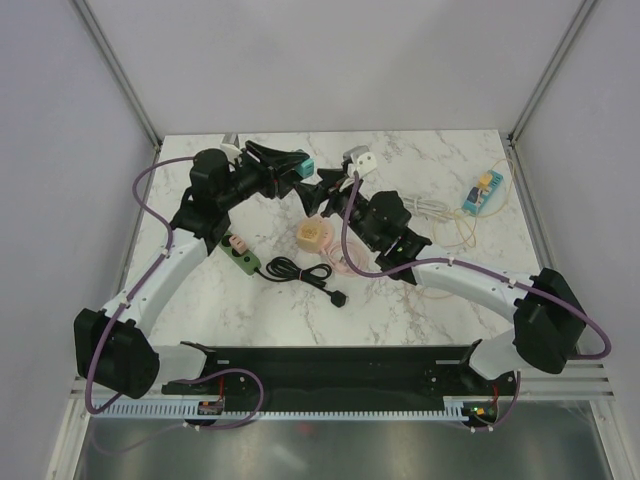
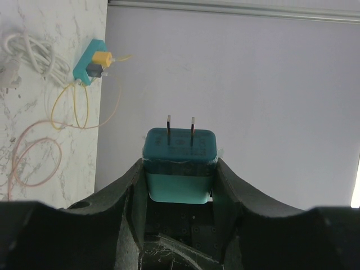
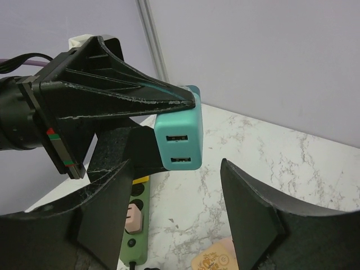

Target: Insert the plug

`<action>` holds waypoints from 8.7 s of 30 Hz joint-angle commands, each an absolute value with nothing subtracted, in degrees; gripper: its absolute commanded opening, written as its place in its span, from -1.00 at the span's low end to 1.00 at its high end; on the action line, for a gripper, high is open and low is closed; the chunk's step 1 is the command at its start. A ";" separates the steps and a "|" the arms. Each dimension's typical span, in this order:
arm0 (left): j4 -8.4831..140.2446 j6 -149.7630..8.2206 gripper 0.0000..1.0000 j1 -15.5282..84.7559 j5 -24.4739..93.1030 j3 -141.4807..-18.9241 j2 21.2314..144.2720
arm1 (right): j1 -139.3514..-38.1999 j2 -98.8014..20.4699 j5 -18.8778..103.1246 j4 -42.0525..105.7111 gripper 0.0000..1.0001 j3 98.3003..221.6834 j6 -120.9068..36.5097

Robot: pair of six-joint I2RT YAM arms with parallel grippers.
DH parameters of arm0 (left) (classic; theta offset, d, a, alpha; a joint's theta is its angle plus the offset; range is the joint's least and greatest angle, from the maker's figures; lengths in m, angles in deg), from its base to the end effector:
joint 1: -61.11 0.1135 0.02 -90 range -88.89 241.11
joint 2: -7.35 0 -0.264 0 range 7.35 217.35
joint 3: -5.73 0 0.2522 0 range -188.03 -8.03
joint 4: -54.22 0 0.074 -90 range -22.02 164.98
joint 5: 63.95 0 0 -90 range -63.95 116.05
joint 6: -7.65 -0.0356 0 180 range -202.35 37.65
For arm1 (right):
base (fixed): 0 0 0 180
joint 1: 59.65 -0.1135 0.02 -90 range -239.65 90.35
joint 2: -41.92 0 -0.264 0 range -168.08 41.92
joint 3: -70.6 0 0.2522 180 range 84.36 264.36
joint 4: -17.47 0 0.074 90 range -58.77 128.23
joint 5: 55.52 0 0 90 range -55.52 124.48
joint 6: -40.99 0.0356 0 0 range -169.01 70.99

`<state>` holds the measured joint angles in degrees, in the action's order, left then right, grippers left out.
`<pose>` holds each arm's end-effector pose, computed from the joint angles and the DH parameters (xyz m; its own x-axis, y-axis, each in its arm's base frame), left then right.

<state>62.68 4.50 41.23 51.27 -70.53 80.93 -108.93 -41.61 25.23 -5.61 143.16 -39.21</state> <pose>0.2798 -0.1173 0.3678 -0.7104 -0.7037 -0.0118 -0.0558 0.0730 -0.9958 0.2291 0.2574 0.3507 0.0250 0.2865 -0.9577 -0.6594 0.7248 0.1997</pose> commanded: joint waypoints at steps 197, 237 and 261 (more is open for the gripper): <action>83.28 -64.33 1.00 43.36 54.27 -61.03 69.22 | -90.93 -76.21 28.16 67.28 -1.00 166.72 -36.45; 82.49 -62.75 0.99 44.94 45.48 -59.45 65.09 | -103.68 -68.91 11.02 41.78 -1.00 139.11 -21.33; 87.23 -55.02 1.00 50.74 43.19 -60.42 62.54 | -108.78 -69.01 3.11 39.41 -0.85 139.46 -17.98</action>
